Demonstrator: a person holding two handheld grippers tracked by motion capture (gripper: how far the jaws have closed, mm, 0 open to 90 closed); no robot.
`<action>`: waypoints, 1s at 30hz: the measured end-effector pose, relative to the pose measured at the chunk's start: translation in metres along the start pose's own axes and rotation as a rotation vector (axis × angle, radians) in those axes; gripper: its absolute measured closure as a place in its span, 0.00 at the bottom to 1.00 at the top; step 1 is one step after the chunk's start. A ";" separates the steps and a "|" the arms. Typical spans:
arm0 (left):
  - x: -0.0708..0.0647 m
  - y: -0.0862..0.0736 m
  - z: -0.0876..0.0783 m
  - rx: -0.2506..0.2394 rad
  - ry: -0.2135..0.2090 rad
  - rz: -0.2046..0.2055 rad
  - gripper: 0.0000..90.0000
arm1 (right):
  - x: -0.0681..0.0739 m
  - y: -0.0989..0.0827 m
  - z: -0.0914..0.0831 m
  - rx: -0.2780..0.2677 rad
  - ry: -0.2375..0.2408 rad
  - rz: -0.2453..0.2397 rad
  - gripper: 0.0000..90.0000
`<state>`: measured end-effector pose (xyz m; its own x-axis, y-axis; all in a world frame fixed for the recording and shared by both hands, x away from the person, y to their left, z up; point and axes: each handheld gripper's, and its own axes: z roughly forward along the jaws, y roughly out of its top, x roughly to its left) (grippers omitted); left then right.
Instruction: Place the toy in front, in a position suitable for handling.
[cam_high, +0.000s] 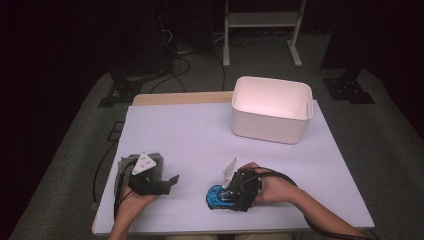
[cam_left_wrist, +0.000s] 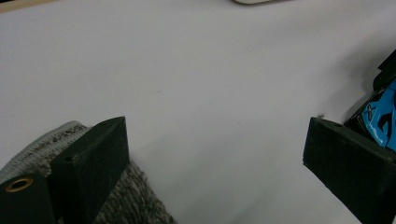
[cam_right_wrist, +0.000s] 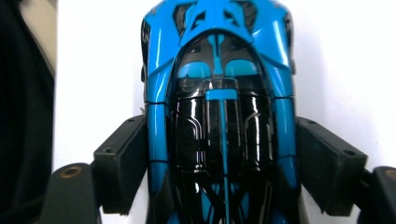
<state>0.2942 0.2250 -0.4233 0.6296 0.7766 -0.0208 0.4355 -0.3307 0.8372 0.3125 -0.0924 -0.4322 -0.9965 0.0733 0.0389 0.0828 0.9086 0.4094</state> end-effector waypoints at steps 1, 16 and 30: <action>0.001 0.001 -0.002 -0.002 -0.001 0.001 0.07 | -0.001 -0.003 -0.002 -0.034 0.003 0.013 0.24; 0.009 0.003 -0.007 0.267 0.045 0.065 0.22 | 0.007 -0.079 -0.045 -0.408 -0.071 0.228 0.19; 0.027 -0.019 0.000 0.319 0.082 0.062 0.63 | 0.009 -0.080 -0.030 -0.350 -0.065 0.176 0.18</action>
<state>0.3028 0.2526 -0.4398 0.6134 0.7858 0.0795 0.5858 -0.5201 0.6216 0.2974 -0.1762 -0.4374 -0.9643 0.2512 0.0834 0.2380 0.6853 0.6883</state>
